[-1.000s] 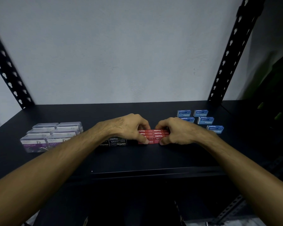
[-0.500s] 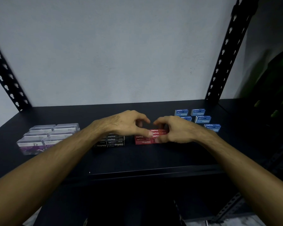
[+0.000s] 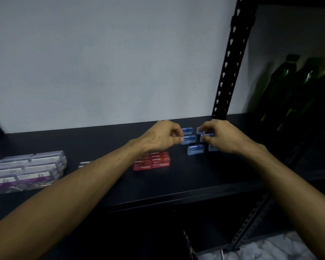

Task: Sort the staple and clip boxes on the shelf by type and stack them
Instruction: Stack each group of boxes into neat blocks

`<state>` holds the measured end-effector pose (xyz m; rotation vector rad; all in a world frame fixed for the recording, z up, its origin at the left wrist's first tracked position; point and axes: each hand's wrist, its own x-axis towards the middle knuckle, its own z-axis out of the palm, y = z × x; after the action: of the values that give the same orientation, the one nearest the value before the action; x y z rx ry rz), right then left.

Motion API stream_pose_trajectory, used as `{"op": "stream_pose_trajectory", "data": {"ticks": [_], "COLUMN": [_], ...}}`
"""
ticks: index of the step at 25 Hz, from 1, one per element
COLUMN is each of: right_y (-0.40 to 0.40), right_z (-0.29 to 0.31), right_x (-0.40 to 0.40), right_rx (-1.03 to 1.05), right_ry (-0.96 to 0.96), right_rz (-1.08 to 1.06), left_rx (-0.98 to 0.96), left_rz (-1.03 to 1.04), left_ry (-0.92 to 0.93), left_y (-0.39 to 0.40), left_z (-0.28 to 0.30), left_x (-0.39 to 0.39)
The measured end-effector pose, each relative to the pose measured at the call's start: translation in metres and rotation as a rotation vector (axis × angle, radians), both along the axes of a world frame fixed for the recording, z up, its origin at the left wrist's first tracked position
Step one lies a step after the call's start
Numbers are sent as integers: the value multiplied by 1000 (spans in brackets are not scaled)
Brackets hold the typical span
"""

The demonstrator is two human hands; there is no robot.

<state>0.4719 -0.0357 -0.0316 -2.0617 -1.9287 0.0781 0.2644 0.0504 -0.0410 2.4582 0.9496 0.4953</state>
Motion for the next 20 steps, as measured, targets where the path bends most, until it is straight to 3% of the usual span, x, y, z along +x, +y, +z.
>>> {"op": "stream_pose_trajectory", "data": {"ticks": [7,20], "right_y": [-14,-12], "right_z": [-19,-30], "right_x": [39,28], "right_rx": [-86,-82], "right_ry": [-151,19], "right_rz": [-49,84], "left_rx": [45,47], "left_rz": [-55,-52], "left_ry": [102,160], "left_y": [-10,-13], "left_z": [-15,-20], "left_x": [43,45]}}
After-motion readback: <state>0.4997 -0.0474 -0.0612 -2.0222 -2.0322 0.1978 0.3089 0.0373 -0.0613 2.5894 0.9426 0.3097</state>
